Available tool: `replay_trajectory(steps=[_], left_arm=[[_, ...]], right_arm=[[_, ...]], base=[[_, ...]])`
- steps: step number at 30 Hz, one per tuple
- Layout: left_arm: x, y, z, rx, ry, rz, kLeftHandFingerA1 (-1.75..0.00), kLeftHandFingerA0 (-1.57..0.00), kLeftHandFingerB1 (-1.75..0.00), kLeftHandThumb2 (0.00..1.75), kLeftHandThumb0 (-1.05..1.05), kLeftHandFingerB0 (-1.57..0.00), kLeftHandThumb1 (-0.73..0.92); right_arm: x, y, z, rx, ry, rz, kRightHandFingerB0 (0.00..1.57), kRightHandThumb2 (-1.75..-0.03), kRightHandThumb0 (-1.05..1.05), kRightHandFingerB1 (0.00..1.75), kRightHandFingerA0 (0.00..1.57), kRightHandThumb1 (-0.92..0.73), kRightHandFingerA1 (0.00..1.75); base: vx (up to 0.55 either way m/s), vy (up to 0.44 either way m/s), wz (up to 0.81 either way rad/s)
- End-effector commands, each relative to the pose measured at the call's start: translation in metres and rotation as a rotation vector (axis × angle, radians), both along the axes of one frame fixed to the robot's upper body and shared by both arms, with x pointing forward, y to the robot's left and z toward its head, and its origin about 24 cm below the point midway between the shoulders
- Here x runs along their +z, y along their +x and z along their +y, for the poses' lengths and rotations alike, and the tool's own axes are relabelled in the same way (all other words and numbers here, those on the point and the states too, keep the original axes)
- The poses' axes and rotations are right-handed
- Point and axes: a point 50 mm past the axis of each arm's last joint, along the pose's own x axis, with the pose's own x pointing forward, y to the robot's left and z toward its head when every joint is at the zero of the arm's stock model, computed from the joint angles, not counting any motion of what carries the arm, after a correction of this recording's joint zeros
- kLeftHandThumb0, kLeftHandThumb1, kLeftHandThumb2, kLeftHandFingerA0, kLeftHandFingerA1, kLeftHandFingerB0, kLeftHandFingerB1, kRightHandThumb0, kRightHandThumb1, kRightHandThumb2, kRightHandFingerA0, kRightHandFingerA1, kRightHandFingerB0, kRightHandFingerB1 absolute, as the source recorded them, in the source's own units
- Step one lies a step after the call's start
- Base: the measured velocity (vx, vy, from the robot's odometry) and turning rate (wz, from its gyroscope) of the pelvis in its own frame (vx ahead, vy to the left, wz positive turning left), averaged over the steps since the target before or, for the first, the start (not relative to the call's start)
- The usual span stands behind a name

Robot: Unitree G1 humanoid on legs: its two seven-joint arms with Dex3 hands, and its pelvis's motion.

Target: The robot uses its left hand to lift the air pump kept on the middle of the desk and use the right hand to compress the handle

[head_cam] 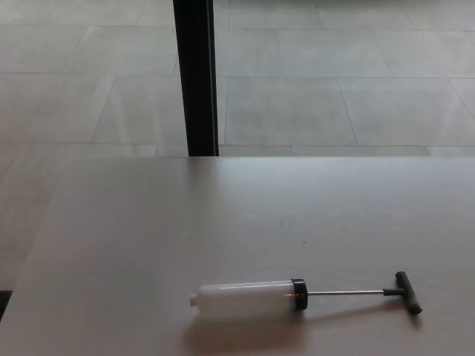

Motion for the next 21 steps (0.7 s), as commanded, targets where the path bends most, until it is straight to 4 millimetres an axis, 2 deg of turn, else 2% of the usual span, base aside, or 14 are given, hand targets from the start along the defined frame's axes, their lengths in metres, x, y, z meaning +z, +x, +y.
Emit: replay_trajectory(steps=[1, 2, 3, 5, 6, 8, 9, 10, 11, 13, 14, 18, 19, 21], left_arm=[[0.023, -0.002, 0.024, 0.275, -0.025, -0.323, -0.58, -0.22, -0.46, 0.75, -0.55, -0.18, 0.43], [0.027, 0.001, 0.026, 0.314, -0.023, -0.392, -0.60, -0.16, -0.45, 0.73, -0.56, -0.10, 0.43], [0.032, 0.004, 0.030, 0.300, 0.005, -0.396, -0.54, -0.11, -0.35, 0.57, -0.59, -0.12, 0.56], [0.048, 0.020, 0.036, 0.220, 0.107, -0.441, -0.48, -0.12, -0.37, 0.61, -0.68, -0.19, 0.74], [0.054, 0.027, 0.038, 0.183, 0.122, -0.445, -0.45, -0.11, -0.35, 0.62, -0.69, -0.19, 0.78], [0.055, 0.032, 0.037, 0.171, 0.124, -0.446, -0.45, -0.11, -0.35, 0.62, -0.69, -0.19, 0.78], [0.071, 0.055, 0.036, 0.140, 0.165, -0.527, -0.53, -0.02, -0.49, 1.08, -0.37, 0.00, 0.53], [0.081, 0.068, 0.034, 0.091, 0.193, -0.626, -0.53, -0.01, -0.50, 1.11, -0.37, 0.00, 0.58], [0.091, 0.080, 0.033, 0.054, 0.228, -0.633, -0.49, -0.08, -0.42, 0.63, -0.66, -0.15, 0.80], [0.112, 0.105, 0.028, 0.033, 0.242, -0.667, -0.54, -0.02, -0.49, 1.04, -0.38, 0.00, 0.46], [0.132, 0.125, 0.022, -0.003, 0.314, -0.706, -0.47, -0.12, -0.38, 0.62, -0.69, -0.20, 0.76], [0.195, 0.173, 0.001, -0.117, 0.511, -0.832, -0.60, -0.22, -0.44, 0.62, -0.71, -0.25, 0.74], [0.205, 0.179, -0.004, -0.144, 0.529, -0.855, -0.61, -0.23, -0.44, 0.62, -0.69, -0.23, 0.73], [0.222, 0.190, -0.017, -0.202, 0.563, -0.903, -0.61, -0.26, -0.45, 0.61, -0.59, -0.26, 0.73]], right_arm=[[0.034, -0.005, -0.035, -0.200, -0.008, -0.283, 0.20, -0.65, -0.71, 0.30, 0.36, -0.82, 0.63], [0.041, -0.005, -0.040, -0.230, -0.015, -0.290, 0.08, -1.03, -0.75, 0.43, 0.26, -0.69, 0.61], [0.049, -0.005, -0.045, -0.237, -0.025, -0.315, 0.09, -0.69, -0.75, 0.25, 0.17, -0.92, 0.49], [0.068, -0.003, -0.060, -0.257, -0.084, -0.336, 0.05, -1.11, -0.75, 0.30, 0.04, -0.77, 0.43], [0.074, -0.001, -0.062, -0.252, -0.100, -0.344, 0.07, -0.73, -0.77, 0.25, 0.06, -0.92, 0.33], [0.082, 0.006, -0.065, -0.243, -0.105, -0.365, 0.07, -0.73, -0.77, 0.25, 0.06, -0.92, 0.33], [0.096, 0.016, -0.068, -0.210, -0.134, -0.403, 0.04, -1.09, -0.72, 0.28, 0.03, -0.71, 0.33], [0.107, 0.026, -0.069, -0.185, -0.153, -0.437, 0.08, -1.11, -0.77, 0.27, 0.00, -0.73, 0.27], [0.115, 0.035, -0.069, -0.183, -0.167, -0.466, 0.04, -1.07, -0.74, 0.29, 0.03, -0.70, 0.27], [0.136, 0.053, -0.065, -0.160, -0.230, -0.492, 0.07, -0.68, -0.75, 0.23, 0.01, -0.91, 0.26], [0.154, 0.066, -0.060, -0.106, -0.289, -0.526, 0.05, -1.11, -0.80, 0.24, 0.00, -0.76, 0.20], [0.197, 0.103, -0.041, 0.044, -0.428, -0.665, 0.06, -1.11, -0.78, 0.32, 0.01, -0.70, 0.35], [0.203, 0.108, -0.038, 0.067, -0.449, -0.676, 0.14, -0.68, -0.81, 0.28, 0.06, -0.91, 0.37], [0.213, 0.119, -0.030, 0.118, -0.482, -0.699, 0.16, -0.68, -0.81, 0.32, 0.06, -0.89, 0.40]], base=[[0.00, 0.000, 0.00], [0.00, 0.000, 0.00], [0.00, 0.000, 0.00], [0.00, 0.000, 0.00], [0.00, 0.000, 0.00], [0.00, 0.000, 0.00], [0.00, 0.000, 0.00], [0.00, 0.000, 0.00], [0.00, 0.000, 0.00], [0.00, 0.000, 0.00], [0.00, 0.000, 0.00], [0.00, 0.000, 0.00], [0.00, 0.000, 0.00], [0.00, 0.000, 0.00]])
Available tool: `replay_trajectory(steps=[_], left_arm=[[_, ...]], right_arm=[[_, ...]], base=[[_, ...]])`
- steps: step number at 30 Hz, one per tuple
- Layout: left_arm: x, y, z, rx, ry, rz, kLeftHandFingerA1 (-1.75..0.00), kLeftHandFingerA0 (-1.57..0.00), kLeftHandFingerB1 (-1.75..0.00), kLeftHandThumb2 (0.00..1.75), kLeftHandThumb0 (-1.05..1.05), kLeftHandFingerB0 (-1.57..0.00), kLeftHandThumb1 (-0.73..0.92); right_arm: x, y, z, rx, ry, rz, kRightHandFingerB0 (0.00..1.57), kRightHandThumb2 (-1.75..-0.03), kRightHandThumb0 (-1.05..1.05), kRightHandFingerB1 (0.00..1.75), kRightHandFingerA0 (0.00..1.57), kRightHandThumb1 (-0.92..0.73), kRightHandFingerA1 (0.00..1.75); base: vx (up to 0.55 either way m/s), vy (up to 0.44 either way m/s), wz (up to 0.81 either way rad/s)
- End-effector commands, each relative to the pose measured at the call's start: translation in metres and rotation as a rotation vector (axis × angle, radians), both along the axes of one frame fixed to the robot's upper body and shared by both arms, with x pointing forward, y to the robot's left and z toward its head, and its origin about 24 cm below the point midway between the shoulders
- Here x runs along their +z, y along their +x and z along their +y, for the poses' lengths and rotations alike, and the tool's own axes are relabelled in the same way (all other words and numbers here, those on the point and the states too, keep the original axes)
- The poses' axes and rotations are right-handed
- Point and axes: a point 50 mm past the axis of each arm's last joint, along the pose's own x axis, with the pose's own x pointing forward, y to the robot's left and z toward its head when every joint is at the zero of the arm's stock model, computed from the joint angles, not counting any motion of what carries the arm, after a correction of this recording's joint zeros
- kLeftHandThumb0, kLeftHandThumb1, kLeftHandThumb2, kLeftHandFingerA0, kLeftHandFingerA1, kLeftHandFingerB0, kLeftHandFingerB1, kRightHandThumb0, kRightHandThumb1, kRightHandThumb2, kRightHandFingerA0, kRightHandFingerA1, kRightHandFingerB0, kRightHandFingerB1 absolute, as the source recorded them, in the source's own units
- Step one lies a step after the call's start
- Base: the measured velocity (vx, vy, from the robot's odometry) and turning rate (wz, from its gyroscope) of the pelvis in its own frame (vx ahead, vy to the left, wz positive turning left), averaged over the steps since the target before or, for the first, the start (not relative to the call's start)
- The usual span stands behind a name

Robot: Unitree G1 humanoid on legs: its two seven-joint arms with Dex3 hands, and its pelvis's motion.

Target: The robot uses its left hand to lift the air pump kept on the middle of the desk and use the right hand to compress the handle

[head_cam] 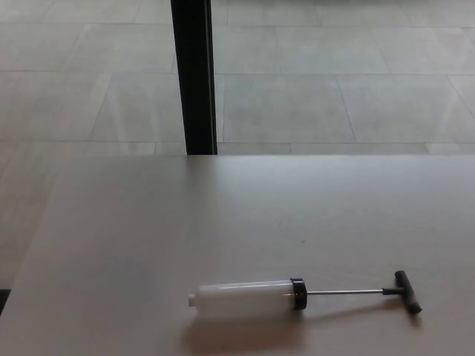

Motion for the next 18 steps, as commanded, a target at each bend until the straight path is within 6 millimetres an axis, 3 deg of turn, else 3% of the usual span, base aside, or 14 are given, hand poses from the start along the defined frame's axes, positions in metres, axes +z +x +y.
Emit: replay_trajectory(steps=[1, 2, 4, 5, 6, 8, 9, 10, 11, 12, 14, 15, 17, 18], left_arm=[[0.117, 0.073, -0.050, -0.099, 0.329, -0.252, -0.60, -0.26, -0.45, 0.60, -0.64, -0.27, 0.72], [0.124, 0.080, -0.058, -0.134, 0.372, -0.260, -0.65, -0.32, -0.52, 0.97, -0.64, -0.16, 0.53], [0.128, 0.083, -0.063, -0.152, 0.403, -0.269, -0.65, -0.32, -0.52, 0.97, -0.64, -0.16, 0.53], [0.137, 0.092, -0.081, -0.236, 0.450, -0.306, -0.55, -0.26, -0.41, 0.60, -0.63, -0.25, 0.74], [0.140, 0.098, -0.091, -0.295, 0.465, -0.340, -0.54, -0.23, -0.41, 0.61, -0.71, -0.22, 0.71], [0.143, 0.108, -0.113, -0.393, 0.507, -0.363, -0.50, -0.21, -0.39, 0.61, -0.72, -0.22, 0.69], [0.142, 0.110, -0.122, -0.411, 0.536, -0.353, -0.47, -0.28, -0.37, 0.61, -0.75, -0.28, 0.68], [0.142, 0.113, -0.134, -0.439, 0.575, -0.344, -0.47, -0.28, -0.37, 0.61, -0.75, -0.28, 0.68], [0.140, 0.117, -0.147, -0.478, 0.629, -0.325, -0.46, -0.29, -0.38, 0.61, -0.76, -0.27, 0.67], [0.140, 0.117, -0.148, -0.481, 0.635, -0.322, -0.46, -0.29, -0.38, 0.61, -0.76, -0.27, 0.67], [0.128, 0.128, -0.179, -0.641, 0.688, -0.291, -0.45, -0.23, -0.37, 0.60, -0.76, -0.26, 0.68], [0.128, 0.128, -0.179, -0.640, 0.688, -0.290, -0.45, -0.23, -0.37, 0.60, -0.76, -0.26, 0.68], [0.111, 0.136, -0.218, -0.797, 0.714, -0.231, -0.48, -0.23, -0.39, 0.60, -0.79, -0.30, 0.65], [0.103, 0.136, -0.227, -0.838, 0.700, -0.204, -0.45, -0.24, -0.38, 0.60, -0.79, -0.29, 0.64]], right_arm=[[0.096, 0.063, 0.031, 0.172, -0.309, -0.195, 0.09, -1.05, -0.81, 0.44, 0.05, -0.69, 0.45], [0.102, 0.070, 0.039, 0.215, -0.334, -0.213, 0.18, -0.68, -0.81, 0.31, 0.07, -0.89, 0.42], [0.105, 0.075, 0.045, 0.246, -0.349, -0.222, 0.18, -0.68, -0.81, 0.31, 0.07, -0.89, 0.42], [0.110, 0.083, 0.061, 0.336, -0.354, -0.249, 0.08, -1.07, -0.83, 0.41, 0.05, -0.69, 0.47], [0.112, 0.088, 0.071, 0.381, -0.393, -0.252, 0.15, -0.67, -0.84, 0.30, 0.10, -0.90, 0.43], [0.112, 0.095, 0.087, 0.469, -0.408, -0.265, 0.16, -0.69, -0.81, 0.29, 0.07, -0.89, 0.40], [0.112, 0.098, 0.095, 0.487, -0.433, -0.236, 0.14, -0.85, -0.86, 0.36, 0.13, -0.75, 0.45], [0.111, 0.100, 0.103, 0.505, -0.462, -0.202, 0.14, -0.85, -0.86, 0.36, 0.13, -0.75, 0.45], [0.109, 0.103, 0.110, 0.533, -0.517, -0.180, 0.19, -0.70, -0.84, 0.29, 0.18, -0.92, 0.42], [0.109, 0.103, 0.111, 0.536, -0.522, -0.177, 0.19, -0.70, -0.84, 0.29, 0.18, -0.92, 0.42], [0.098, 0.109, 0.131, 0.611, -0.525, -0.144, 0.22, -0.68, -0.84, 0.29, 0.22, -0.91, 0.41], [0.098, 0.109, 0.131, 0.611, -0.526, -0.144, 0.22, -0.68, -0.84, 0.29, 0.22, -0.91, 0.41], [0.080, 0.117, 0.147, 0.686, -0.505, -0.125, 0.23, -0.68, -0.83, 0.29, 0.23, -0.91, 0.41], [0.076, 0.119, 0.152, 0.697, -0.507, -0.115, 0.22, -0.68, -0.81, 0.30, 0.23, -0.92, 0.43]], base=[[0.00, 0.000, 0.00], [0.00, 0.000, 0.00], [0.00, 0.000, 0.00], [0.00, 0.000, 0.00], [0.00, 0.000, 0.00], [0.00, 0.000, 0.00], [0.00, 0.000, 0.00], [0.00, 0.000, 0.00], [0.00, 0.000, 0.00], [0.00, 0.000, 0.00], [0.00, 0.000, 0.00], [0.00, 0.000, 0.00], [0.00, 0.000, 0.00], [0.00, 0.000, 0.00]])
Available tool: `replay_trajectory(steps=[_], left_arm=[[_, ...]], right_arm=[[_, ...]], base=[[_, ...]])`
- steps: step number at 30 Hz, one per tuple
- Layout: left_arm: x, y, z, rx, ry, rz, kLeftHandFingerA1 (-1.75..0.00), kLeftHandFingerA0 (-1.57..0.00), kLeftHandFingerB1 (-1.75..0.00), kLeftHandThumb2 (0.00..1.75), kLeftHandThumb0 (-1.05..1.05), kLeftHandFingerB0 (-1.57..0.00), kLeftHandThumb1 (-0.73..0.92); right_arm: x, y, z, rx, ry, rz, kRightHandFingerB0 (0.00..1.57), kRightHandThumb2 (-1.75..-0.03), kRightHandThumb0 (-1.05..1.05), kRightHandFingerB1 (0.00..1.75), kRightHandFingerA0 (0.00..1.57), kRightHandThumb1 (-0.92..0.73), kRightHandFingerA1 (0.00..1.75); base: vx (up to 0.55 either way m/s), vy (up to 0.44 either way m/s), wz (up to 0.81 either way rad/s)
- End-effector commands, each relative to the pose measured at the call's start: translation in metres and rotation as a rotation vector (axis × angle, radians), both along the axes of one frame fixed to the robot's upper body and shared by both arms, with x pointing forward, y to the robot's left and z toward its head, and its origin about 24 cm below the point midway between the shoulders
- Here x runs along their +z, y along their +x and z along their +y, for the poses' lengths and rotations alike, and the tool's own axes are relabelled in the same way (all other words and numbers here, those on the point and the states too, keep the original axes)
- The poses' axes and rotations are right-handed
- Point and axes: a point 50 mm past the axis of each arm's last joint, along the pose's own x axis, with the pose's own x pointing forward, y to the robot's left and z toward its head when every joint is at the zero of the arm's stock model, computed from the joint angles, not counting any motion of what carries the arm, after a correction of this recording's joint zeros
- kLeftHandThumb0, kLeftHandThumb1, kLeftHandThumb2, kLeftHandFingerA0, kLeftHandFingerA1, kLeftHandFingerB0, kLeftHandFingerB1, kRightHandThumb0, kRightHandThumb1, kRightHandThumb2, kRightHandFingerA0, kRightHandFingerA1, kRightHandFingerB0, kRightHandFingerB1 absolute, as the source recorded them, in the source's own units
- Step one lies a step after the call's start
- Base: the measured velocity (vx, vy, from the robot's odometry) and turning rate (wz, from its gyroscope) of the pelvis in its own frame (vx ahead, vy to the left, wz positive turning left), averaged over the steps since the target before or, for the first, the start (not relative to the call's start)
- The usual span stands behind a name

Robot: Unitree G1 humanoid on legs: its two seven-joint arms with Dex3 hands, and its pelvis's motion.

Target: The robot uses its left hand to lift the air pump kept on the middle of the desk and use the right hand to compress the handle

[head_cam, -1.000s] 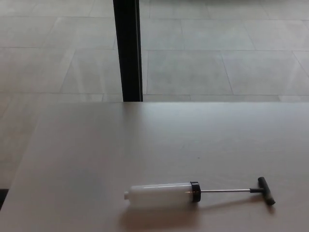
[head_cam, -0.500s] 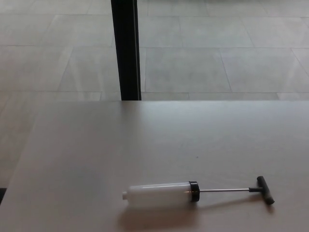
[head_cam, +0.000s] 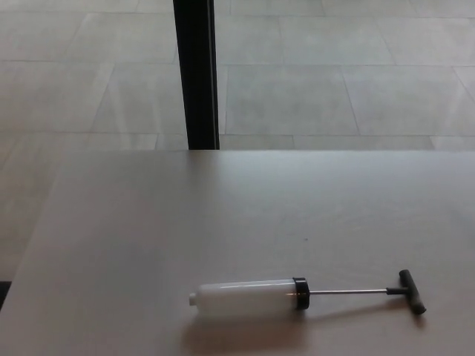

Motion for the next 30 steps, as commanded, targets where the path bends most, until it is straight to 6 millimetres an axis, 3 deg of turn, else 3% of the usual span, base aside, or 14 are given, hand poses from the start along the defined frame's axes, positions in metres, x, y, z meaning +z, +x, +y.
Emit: replay_trajectory(steps=[1, 7, 8, 10, 11, 14, 17, 18, 24, 25, 27, 28, 29, 30], left_arm=[[-0.016, 0.016, -0.098, -0.247, 0.379, 0.079, -0.46, -0.24, -0.39, 0.60, -0.80, -0.28, 0.67], [-0.048, 0.010, -0.127, -0.372, 0.521, 0.184, -0.48, -0.23, -0.36, 0.62, -0.85, -0.24, 0.71], [-0.052, 0.009, -0.131, -0.392, 0.552, 0.198, -0.55, -0.14, -0.47, 0.97, -0.83, -0.16, 0.55], [-0.056, 0.009, -0.135, -0.430, 0.580, 0.241, -0.48, -0.11, -0.35, 0.62, -0.84, -0.19, 0.70], [-0.058, 0.009, -0.137, -0.440, 0.599, 0.249, -0.53, -0.08, -0.45, 0.91, -0.85, -0.13, 0.55], [-0.060, 0.011, -0.142, -0.469, 0.672, 0.253, -0.55, -0.04, -0.49, 0.98, -0.40, 0.00, 0.34], [-0.059, 0.013, -0.147, -0.492, 0.807, 0.278, -0.48, -0.05, -0.33, 0.64, -0.88, -0.15, 0.77], [-0.058, 0.015, -0.150, -0.499, 0.848, 0.277, -0.49, -0.04, -0.45, 0.99, -0.87, -0.08, 0.59], [-0.065, 0.022, -0.166, -0.522, 1.011, 0.266, -0.54, -0.03, -0.47, 0.97, -0.89, -0.11, 0.54], [-0.064, 0.023, -0.168, -0.526, 1.033, 0.264, -0.56, -0.05, -0.50, 0.96, -0.41, 0.00, 0.28], [-0.064, 0.023, -0.169, -0.525, 1.038, 0.264, -0.56, -0.05, -0.50, 0.96, -0.41, 0.00, 0.28], [-0.066, 0.023, -0.172, -0.531, 1.057, 0.256, -0.54, -0.06, -0.37, 0.62, -0.93, -0.18, 0.71], [-0.067, 0.024, -0.175, -0.524, 1.110, 0.228, -0.54, -0.03, -0.47, 1.00, -0.94, -0.14, 0.57], [-0.069, 0.025, -0.178, -0.516, 1.158, 0.199, -0.57, -0.11, -0.38, 0.62, -0.93, -0.26, 0.71]], right_arm=[[-0.016, 0.022, 0.061, 0.194, -0.165, 0.071, 0.23, -0.67, -0.83, 0.30, 0.24, -0.90, 0.42], [-0.029, 0.022, 0.071, 0.206, -0.111, 0.077, 0.24, -0.68, -0.81, 0.29, 0.25, -0.90, 0.42], [-0.031, 0.022, 0.071, 0.205, -0.108, 0.087, 0.24, -0.68, -0.81, 0.29, 0.27, -0.90, 0.41], [-0.032, 0.021, 0.071, 0.205, -0.107, 0.089, 0.25, -0.68, -0.78, 0.29, 0.30, -0.89, 0.41], [-0.031, 0.021, 0.071, 0.201, -0.108, 0.089, 0.26, -0.67, -0.77, 0.29, 0.30, -0.89, 0.40], [-0.031, 0.022, 0.070, 0.199, -0.105, 0.092, 0.26, -0.67, -0.76, 0.29, 0.30, -0.89, 0.40], [-0.030, 0.024, 0.069, 0.201, -0.080, 0.085, 0.28, -0.67, -0.73, 0.30, 0.31, -0.87, 0.42], [-0.028, 0.024, 0.069, 0.201, -0.081, 0.081, 0.28, -0.67, -0.72, 0.31, 0.32, -0.87, 0.43], [-0.024, 0.025, 0.071, 0.207, -0.081, 0.074, 0.30, -0.75, -0.74, 0.36, 0.35, -0.74, 0.46], [-0.023, 0.026, 0.071, 0.206, -0.075, 0.068, 0.31, -0.75, -0.73, 0.37, 0.36, -0.73, 0.46], [-0.023, 0.026, 0.072, 0.205, -0.075, 0.068, 0.31, -0.75, -0.73, 0.37, 0.36, -0.73, 0.46], [-0.024, 0.027, 0.072, 0.205, -0.071, 0.072, 0.37, -0.66, -0.67, 0.33, 0.40, -0.84, 0.43], [-0.022, 0.028, 0.073, 0.209, -0.067, 0.066, 0.37, -0.66, -0.67, 0.33, 0.40, -0.83, 0.43], [-0.021, 0.029, 0.074, 0.216, -0.057, 0.064, 0.38, -0.65, -0.66, 0.34, 0.40, -0.83, 0.43]], base=[[0.00, 0.000, 0.00], [0.00, 0.000, 0.00], [0.00, 0.000, 0.00], [0.00, 0.000, 0.00], [0.00, 0.000, 0.00], [0.00, 0.000, 0.00], [0.00, 0.000, 0.00], [0.00, 0.000, 0.00], [0.00, 0.000, 0.00], [0.00, 0.000, 0.00], [0.00, 0.000, 0.00], [0.00, 0.000, 0.00], [0.00, 0.000, 0.00], [0.00, 0.000, 0.00]])
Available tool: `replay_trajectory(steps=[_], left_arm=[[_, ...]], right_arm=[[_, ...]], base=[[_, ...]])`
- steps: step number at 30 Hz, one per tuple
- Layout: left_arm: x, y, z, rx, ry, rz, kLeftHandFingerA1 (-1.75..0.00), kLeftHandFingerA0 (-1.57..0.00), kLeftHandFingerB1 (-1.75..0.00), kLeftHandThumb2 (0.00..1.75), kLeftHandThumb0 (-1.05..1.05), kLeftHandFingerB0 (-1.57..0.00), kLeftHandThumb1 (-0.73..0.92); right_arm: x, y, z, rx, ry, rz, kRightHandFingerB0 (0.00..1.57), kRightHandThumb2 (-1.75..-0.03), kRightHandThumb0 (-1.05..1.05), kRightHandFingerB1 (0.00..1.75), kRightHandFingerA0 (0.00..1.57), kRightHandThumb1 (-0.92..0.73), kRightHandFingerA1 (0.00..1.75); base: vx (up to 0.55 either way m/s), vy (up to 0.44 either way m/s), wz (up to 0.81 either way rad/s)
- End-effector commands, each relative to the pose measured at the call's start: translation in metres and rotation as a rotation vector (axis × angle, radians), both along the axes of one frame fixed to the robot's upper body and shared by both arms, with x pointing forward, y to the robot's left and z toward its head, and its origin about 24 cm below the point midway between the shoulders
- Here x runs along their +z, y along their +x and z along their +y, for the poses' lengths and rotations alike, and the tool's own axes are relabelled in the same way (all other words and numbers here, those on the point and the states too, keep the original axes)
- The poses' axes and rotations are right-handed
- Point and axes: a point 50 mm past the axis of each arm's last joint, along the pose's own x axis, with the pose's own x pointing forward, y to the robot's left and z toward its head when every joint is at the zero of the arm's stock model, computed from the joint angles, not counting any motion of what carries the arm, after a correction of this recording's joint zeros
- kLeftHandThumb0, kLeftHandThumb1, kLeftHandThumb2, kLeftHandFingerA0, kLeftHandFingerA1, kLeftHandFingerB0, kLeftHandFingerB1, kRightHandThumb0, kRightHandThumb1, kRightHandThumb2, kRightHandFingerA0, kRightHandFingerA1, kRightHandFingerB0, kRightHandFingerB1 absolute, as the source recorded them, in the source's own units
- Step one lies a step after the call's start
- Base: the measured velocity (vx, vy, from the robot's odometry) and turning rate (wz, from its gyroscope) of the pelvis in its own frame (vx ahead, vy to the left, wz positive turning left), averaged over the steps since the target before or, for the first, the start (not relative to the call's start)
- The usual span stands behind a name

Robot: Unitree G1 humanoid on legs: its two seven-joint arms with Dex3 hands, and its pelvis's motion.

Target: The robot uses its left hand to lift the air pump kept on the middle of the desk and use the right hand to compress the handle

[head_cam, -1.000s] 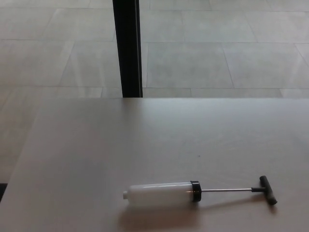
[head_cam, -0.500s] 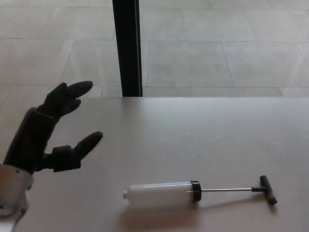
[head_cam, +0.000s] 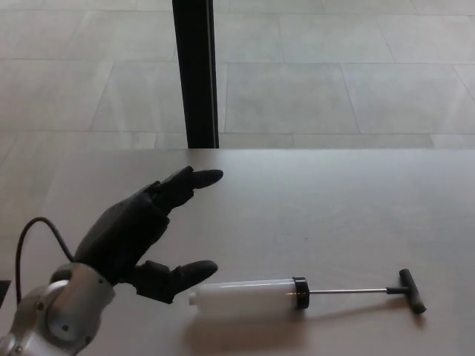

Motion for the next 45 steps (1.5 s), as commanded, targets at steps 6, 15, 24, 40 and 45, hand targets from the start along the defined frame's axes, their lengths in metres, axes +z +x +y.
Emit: replay_trajectory(steps=[6, 15, 24, 40, 45], left_arm=[[-0.027, 0.009, -0.032, -0.102, 0.688, -0.166, -0.52, -0.04, -0.35, 0.62, -0.97, -0.15, 0.73], [-0.032, 0.010, -0.049, -0.079, 0.697, -0.058, -0.43, -0.03, -0.34, 0.85, -1.04, -0.09, 0.60], [-0.048, 0.010, -0.050, 0.006, 0.645, 0.080, -0.28, 0.00, -0.17, 1.10, -1.02, -0.02, 0.63], [-0.070, 0.002, -0.039, 0.168, 0.569, 0.156, -0.39, 0.00, -0.37, 0.98, -0.89, -0.10, 0.54], [-0.077, -0.001, -0.040, 0.208, 0.578, 0.187, -0.45, -0.02, -0.42, 0.90, -0.81, -0.08, 0.48]], right_arm=[[0.012, 0.006, 0.013, 0.015, -0.006, -0.046, 0.26, -1.06, -0.64, 0.48, 0.39, -0.67, 0.59], [0.013, 0.008, 0.015, 0.030, 0.003, -0.048, 0.28, -1.07, -0.64, 0.49, 0.39, -0.69, 0.60], [0.015, 0.008, 0.013, 0.023, 0.017, -0.061, 0.41, -0.65, -0.67, 0.35, 0.42, -0.84, 0.49], [0.020, 0.012, 0.015, 0.013, 0.062, -0.051, 0.45, -0.64, -0.69, 0.36, 0.41, -0.80, 0.47], [0.020, 0.010, 0.015, 0.007, 0.048, -0.044, 0.36, -1.06, -0.69, 0.51, 0.35, -0.67, 0.56]], base=[[0.00, 0.000, 0.00], [0.00, 0.000, 0.00], [0.00, 0.000, 0.00], [0.00, 0.000, 0.00], [0.00, 0.000, 0.00]])
